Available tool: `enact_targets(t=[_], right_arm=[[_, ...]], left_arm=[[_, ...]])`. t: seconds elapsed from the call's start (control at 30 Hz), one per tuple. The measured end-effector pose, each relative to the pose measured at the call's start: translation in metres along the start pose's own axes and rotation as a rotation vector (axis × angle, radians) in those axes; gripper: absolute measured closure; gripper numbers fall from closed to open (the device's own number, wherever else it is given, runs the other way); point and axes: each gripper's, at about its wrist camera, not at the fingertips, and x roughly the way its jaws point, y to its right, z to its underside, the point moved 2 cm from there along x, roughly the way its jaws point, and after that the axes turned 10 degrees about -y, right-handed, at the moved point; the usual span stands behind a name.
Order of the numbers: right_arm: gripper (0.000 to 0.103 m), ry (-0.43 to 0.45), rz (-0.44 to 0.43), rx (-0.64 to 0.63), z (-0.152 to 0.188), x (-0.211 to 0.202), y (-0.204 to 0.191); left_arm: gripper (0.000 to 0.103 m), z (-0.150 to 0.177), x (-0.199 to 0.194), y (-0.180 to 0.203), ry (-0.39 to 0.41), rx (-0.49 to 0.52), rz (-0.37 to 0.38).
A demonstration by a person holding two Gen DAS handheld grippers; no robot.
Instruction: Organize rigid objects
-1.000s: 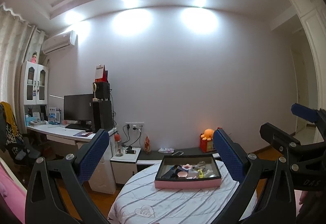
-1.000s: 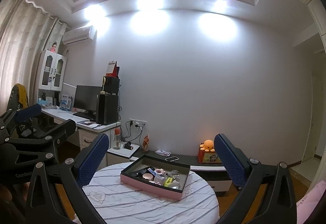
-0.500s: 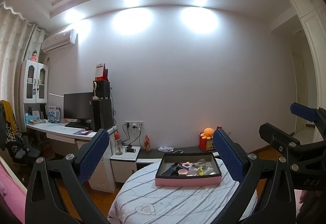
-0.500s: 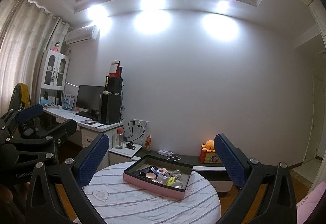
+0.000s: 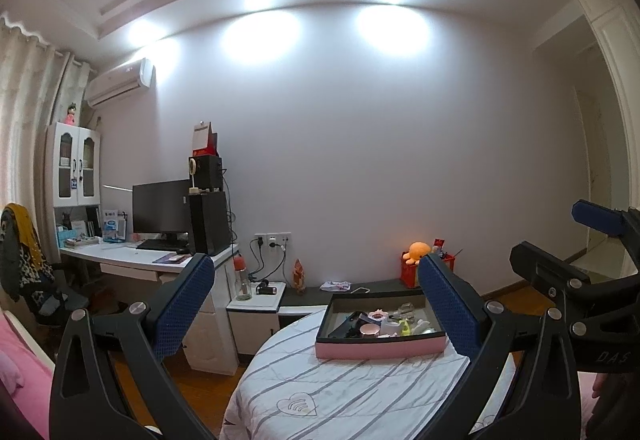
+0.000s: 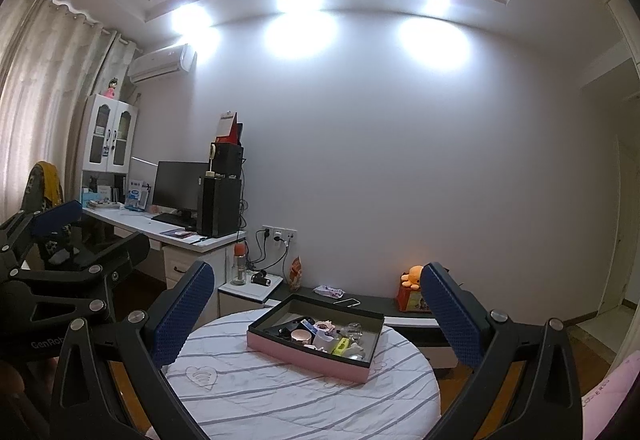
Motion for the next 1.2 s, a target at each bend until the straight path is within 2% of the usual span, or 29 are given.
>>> enact_targets(t=[1.2], right_arm=[[0.000, -0.038, 0.012, 0.037, 0.009, 0.008, 0.017]], left_arm=[[0.000, 0.003, 0.014, 0.021, -0.029, 0.024, 0.030]])
